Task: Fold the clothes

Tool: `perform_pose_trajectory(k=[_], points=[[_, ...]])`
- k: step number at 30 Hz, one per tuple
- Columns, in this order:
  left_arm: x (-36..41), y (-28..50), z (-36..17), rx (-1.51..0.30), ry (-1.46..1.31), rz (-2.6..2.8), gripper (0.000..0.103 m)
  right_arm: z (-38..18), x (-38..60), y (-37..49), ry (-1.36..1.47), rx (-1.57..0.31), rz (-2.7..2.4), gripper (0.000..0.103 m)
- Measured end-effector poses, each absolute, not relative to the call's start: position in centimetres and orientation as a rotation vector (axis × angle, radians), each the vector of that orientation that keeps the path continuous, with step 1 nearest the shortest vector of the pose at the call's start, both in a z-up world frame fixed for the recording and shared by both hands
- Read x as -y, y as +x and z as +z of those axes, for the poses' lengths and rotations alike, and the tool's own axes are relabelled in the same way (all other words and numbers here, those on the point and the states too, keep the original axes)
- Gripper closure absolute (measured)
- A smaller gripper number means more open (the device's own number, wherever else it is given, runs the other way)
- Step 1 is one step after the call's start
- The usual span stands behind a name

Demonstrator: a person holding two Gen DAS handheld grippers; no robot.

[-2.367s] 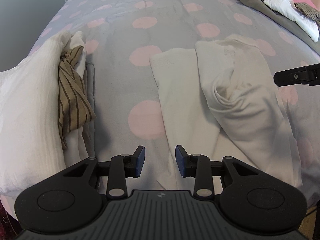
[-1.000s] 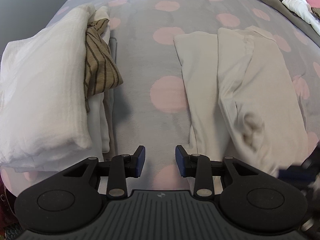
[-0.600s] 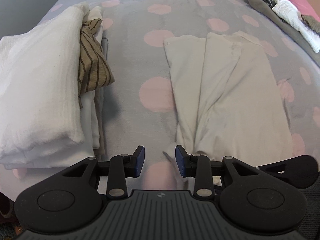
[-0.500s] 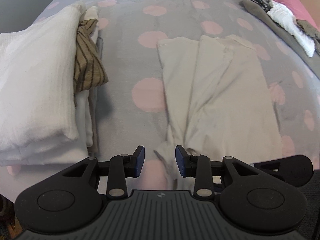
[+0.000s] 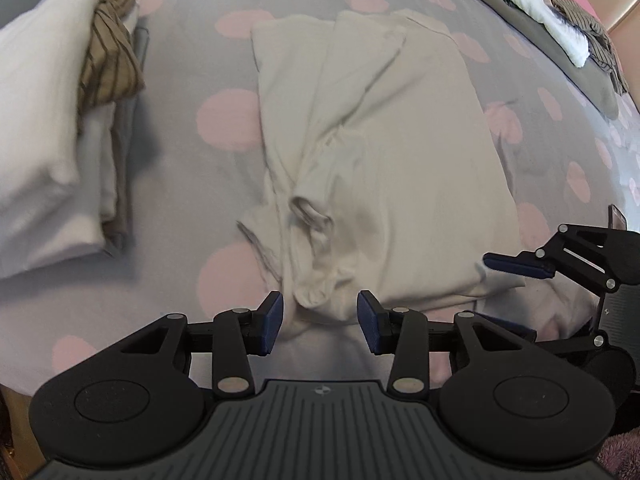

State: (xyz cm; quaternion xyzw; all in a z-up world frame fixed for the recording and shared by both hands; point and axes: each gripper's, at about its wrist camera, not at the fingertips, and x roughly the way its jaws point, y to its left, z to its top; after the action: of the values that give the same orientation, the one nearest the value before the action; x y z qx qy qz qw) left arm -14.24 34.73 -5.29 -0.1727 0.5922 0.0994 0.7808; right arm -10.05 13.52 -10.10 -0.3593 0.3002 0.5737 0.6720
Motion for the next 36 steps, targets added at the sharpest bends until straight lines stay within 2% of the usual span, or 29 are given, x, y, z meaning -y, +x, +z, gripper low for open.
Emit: perform_pose_trajectory(k=[3, 7, 10, 15, 16, 17, 20, 28, 30, 31, 36], points=[[-34.5, -13.8, -5.8, -1.287, -0.363, 0.235, 0.076, -11.1, -11.8, -10.5, -0.881, -0.609, 1.234, 0.058], [-34.7, -13.8, -6.2, -1.294, -0.356, 0.248, 0.094, -12.3, -10.4, -10.5, -0.927, -0.571, 1.155, 0.058], [-34.9, -14.0, -6.3, -1.291, -0.351, 0.267, 0.097, -12.9, -9.6, -10.2, -0.924, -0.563, 1.106, 0.061], [-35.4, -14.5, -6.1, -1.272, -0.367, 0.296, 0.099, -12.5, -9.4, -9.9, -0.889, -0.547, 1.096, 0.08], [-35.4, -14.6, -5.8, -1.265, -0.365, 0.299, 0.1, -12.2, -9.4, -9.9, -0.882, -0.541, 1.099, 0.09], [-35.4, -14.8, -5.5, -1.258, -0.36, 0.303, 0.1, -11.9, -9.2, -10.1, -0.887, -0.535, 1.101, 0.094], [-35.5, -15.3, -5.0, -1.252, -0.355, 0.308, 0.1, -12.3, -9.4, -10.1, -0.927, -0.555, 1.092, 0.096], [-34.9, -14.3, -8.5, -1.354, -0.287, 0.324, 0.1, -11.9, -9.0, -9.3, -0.921, -0.631, 1.068, 0.093], [-35.1, -14.4, -8.2, -1.363, -0.289, 0.333, 0.095, -11.7, -8.8, -9.0, -0.916, -0.65, 1.062, 0.081], [-35.2, -14.4, -8.0, -1.371, -0.284, 0.339, 0.091, -11.6, -8.7, -8.9, -0.913, -0.66, 1.058, 0.07], [-35.5, -15.0, -5.8, -1.355, -0.272, 0.356, 0.086, -10.7, -8.3, -8.1, -0.884, -0.7, 1.044, 0.064]])
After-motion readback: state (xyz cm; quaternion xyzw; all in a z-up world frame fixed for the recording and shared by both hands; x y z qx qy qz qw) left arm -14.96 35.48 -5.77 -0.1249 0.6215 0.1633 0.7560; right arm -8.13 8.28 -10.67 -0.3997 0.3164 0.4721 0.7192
